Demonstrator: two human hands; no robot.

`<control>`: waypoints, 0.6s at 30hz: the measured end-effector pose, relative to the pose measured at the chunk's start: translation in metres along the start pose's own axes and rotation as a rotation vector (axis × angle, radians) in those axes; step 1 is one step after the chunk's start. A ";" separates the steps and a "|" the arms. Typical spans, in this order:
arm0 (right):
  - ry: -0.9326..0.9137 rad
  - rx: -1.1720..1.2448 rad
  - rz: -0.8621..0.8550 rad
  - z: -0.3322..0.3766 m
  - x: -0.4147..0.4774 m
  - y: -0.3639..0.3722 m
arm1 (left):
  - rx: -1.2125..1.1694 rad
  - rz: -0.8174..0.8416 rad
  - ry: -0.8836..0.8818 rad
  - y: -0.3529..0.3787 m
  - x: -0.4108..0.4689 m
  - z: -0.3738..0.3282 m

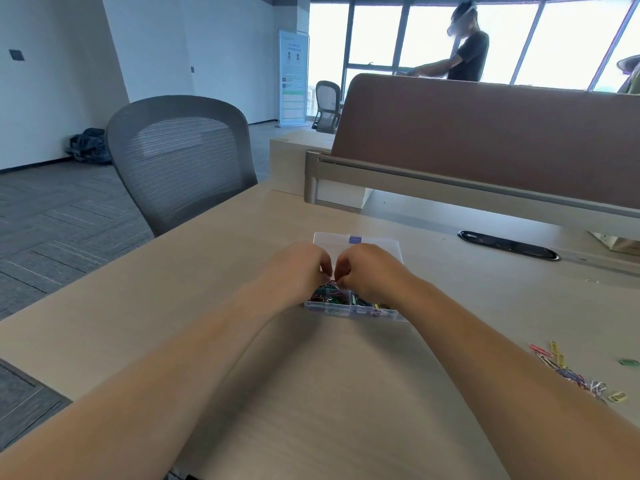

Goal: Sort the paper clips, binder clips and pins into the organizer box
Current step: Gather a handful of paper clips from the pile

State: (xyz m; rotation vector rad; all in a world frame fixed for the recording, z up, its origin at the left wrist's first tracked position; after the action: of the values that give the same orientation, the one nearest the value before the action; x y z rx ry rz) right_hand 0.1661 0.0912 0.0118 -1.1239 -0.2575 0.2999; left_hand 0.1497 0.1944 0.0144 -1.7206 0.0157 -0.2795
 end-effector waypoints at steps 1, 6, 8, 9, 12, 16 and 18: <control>-0.005 0.004 -0.011 0.000 -0.002 -0.003 | 0.006 -0.013 0.000 -0.003 -0.001 -0.002; -0.012 0.028 -0.088 -0.006 -0.021 -0.024 | -0.026 -0.086 0.013 -0.024 -0.009 -0.015; -0.003 0.029 -0.112 -0.011 -0.033 -0.036 | -0.050 -0.094 0.029 -0.030 -0.011 -0.028; 0.003 0.030 -0.126 -0.014 -0.041 -0.043 | -0.054 -0.092 0.041 -0.032 -0.012 -0.038; 0.042 0.045 -0.157 -0.032 -0.070 -0.062 | -0.092 -0.093 0.086 -0.036 -0.016 -0.075; 0.139 0.035 -0.149 -0.075 -0.117 -0.081 | -0.136 -0.071 0.152 -0.027 -0.023 -0.130; 0.196 0.027 -0.145 -0.099 -0.144 -0.092 | -0.119 -0.038 0.204 -0.018 -0.028 -0.160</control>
State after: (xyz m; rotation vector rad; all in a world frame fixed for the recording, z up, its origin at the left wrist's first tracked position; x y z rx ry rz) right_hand 0.0763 -0.0806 0.0474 -1.0937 -0.1595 0.0634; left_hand 0.0889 0.0465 0.0502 -1.8055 0.1517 -0.4899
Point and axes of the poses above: each hand's wrist, its own x-axis towards the middle knuckle, its own y-axis out of the palm, z = x × y, the point moved 7 cm from there along x, towards the middle knuckle, and after that the axes turned 9 degrees about x, right-handed, at the moved point
